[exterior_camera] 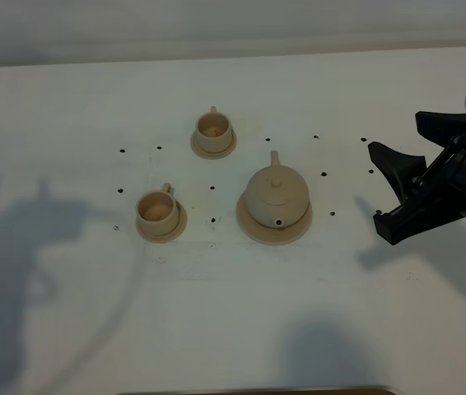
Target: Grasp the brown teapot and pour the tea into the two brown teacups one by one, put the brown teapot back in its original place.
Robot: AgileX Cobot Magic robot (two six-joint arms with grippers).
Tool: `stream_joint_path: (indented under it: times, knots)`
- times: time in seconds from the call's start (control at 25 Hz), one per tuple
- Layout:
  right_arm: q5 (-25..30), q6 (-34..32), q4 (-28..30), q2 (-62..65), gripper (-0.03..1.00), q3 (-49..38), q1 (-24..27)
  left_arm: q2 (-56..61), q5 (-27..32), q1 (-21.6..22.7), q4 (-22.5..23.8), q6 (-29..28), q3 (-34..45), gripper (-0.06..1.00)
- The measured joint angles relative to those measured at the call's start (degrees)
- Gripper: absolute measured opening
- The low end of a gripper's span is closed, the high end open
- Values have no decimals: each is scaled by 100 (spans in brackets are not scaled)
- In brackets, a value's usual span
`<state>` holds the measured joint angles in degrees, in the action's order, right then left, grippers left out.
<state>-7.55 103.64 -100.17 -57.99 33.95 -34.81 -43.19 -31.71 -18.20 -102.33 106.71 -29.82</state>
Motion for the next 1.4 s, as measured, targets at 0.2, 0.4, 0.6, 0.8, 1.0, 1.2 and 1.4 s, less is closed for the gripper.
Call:
stream_joint_path:
  times: [0.2, 0.4, 0.6, 0.8, 1.0, 1.2, 1.4]
  knots:
    - [0, -15, 0, 0, 50, 0, 0, -210, 1117, 0, 0, -482, 76, 46]
    - [0, -59, 0, 0, 50, 0, 0, -610, 1738, 0, 5, -1609, 109, 44]
    - [0, -93, 0, 0, 50, 0, 0, -642, 2239, 0, 15, -1938, 109, 44]
    - [38, -122, 0, 0, 50, 0, 0, -642, 2841, 0, 10, -882, 109, 43]
    - [38, -122, 0, 0, 50, 0, 0, -649, 3541, 0, 871, -614, 109, 42]
    - [41, -122, 0, 0, 50, 0, 0, -693, 4748, 0, 3371, -1624, -173, 36]
    - [41, -125, 0, 0, 50, 0, 0, -869, 5828, 59, 7231, -5468, -443, 32]
